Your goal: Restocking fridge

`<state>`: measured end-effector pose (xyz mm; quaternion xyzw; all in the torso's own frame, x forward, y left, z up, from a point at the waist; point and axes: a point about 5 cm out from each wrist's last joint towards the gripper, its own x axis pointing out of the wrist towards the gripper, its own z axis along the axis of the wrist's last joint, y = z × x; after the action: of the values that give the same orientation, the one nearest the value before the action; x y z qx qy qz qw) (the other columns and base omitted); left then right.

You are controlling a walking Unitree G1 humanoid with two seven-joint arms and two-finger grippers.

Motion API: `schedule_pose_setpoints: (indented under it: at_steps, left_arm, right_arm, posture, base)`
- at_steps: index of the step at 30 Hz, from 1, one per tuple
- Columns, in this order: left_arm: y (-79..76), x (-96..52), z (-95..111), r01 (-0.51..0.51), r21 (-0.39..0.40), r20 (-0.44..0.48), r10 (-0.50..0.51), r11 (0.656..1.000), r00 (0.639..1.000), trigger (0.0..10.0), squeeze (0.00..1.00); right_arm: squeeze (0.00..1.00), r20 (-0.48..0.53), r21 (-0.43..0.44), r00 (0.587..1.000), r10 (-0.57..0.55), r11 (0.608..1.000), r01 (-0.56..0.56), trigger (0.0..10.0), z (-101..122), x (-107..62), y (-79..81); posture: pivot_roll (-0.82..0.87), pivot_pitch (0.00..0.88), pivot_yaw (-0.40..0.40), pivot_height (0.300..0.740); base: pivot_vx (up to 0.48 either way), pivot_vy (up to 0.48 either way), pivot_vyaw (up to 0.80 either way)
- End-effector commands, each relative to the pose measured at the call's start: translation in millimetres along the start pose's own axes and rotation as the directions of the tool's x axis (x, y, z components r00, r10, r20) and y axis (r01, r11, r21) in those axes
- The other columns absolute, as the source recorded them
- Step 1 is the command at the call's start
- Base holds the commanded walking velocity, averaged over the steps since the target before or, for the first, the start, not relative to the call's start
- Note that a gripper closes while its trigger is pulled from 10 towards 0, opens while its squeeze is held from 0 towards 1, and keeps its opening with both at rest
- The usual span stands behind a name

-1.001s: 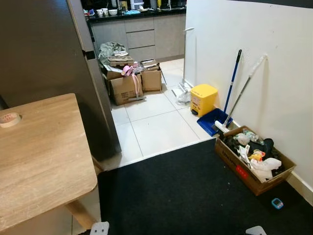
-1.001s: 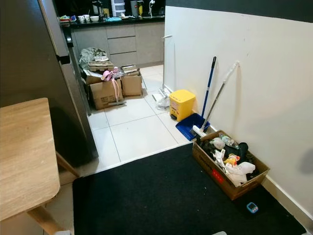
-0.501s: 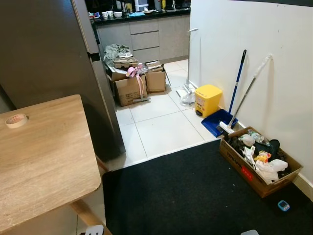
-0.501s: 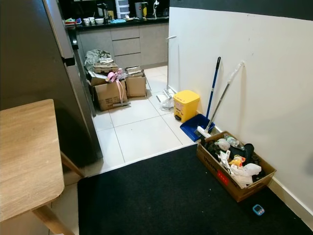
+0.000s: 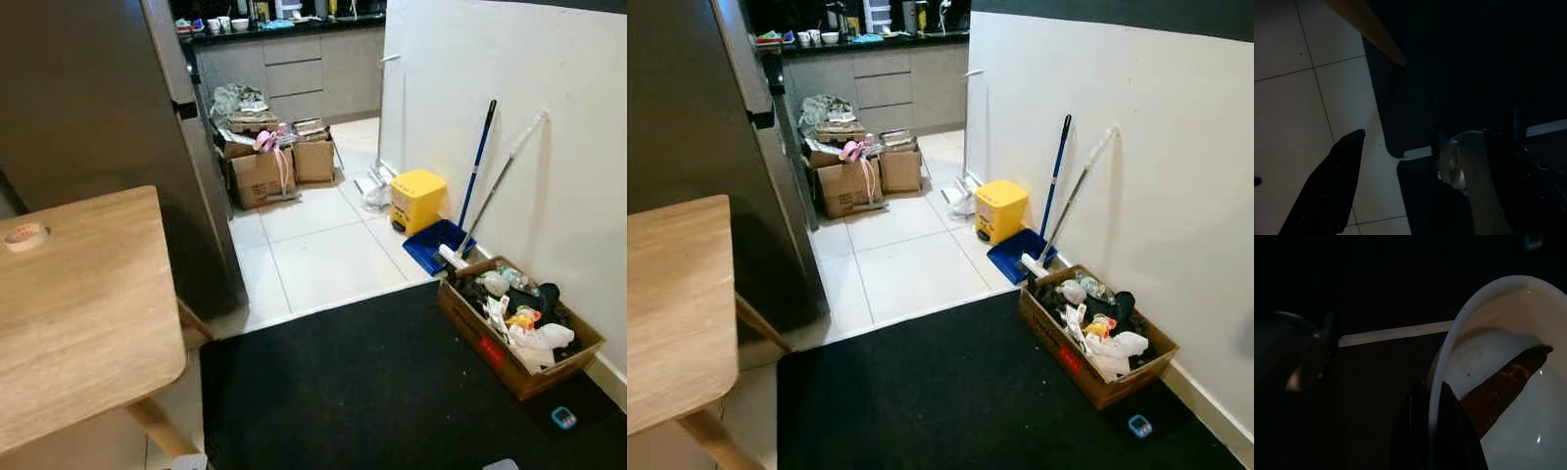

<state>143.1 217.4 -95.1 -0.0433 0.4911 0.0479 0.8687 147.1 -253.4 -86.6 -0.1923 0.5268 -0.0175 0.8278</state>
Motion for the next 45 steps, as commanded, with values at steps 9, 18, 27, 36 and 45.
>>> schedule_pose_setpoints:
  at_steps: [9,18,27,36,45]
  left_arm:
    - [-8.6,1.0,-3.3,0.022,0.009,-0.015,-0.022,1.000,1.000,10.0,0.00]
    - [-10.7,0.5,-7.4,0.025,0.004,-0.024,-0.025,1.000,0.999,10.0,0.00]
    - [-12.1,0.8,-7.5,0.015,-0.019,-0.020,-0.015,1.000,1.000,10.0,0.00]
    - [-14.0,1.1,-7.0,0.022,-0.010,-0.019,-0.022,1.000,1.000,10.0,0.00]
    - [-20.4,2.0,-4.7,0.051,0.013,-0.008,-0.051,0.999,0.999,10.0,0.00]
  right_arm:
    - [0.00,0.022,-0.009,1.000,0.007,1.000,-0.007,10.0,6.7,0.6,2.5]
    - [0.00,0.022,-0.011,1.000,0.016,1.000,-0.016,10.0,7.6,0.7,5.7]
    - [0.00,0.020,-0.008,1.000,0.015,1.000,-0.015,10.0,6.7,0.7,5.5]
    - [0.00,0.021,-0.008,1.000,0.015,1.000,-0.015,10.0,7.6,0.8,5.5]
    - [0.00,0.014,-0.012,1.000,0.013,1.000,-0.013,10.0,6.6,0.7,5.5]
  posture:
    - [-0.05,0.000,0.042,0.740]
    - [-0.05,0.000,0.037,0.740]
    - [-0.05,0.000,0.034,0.740]
    - [-0.05,0.000,0.032,0.740]
    - [-0.05,0.000,0.031,0.740]
  base:
    - [0.000,-0.405,0.00]
    - [0.000,-0.410,0.00]
    - [0.000,-0.045,0.00]
    - [0.000,0.000,0.00]
    - [0.030,0.000,0.00]
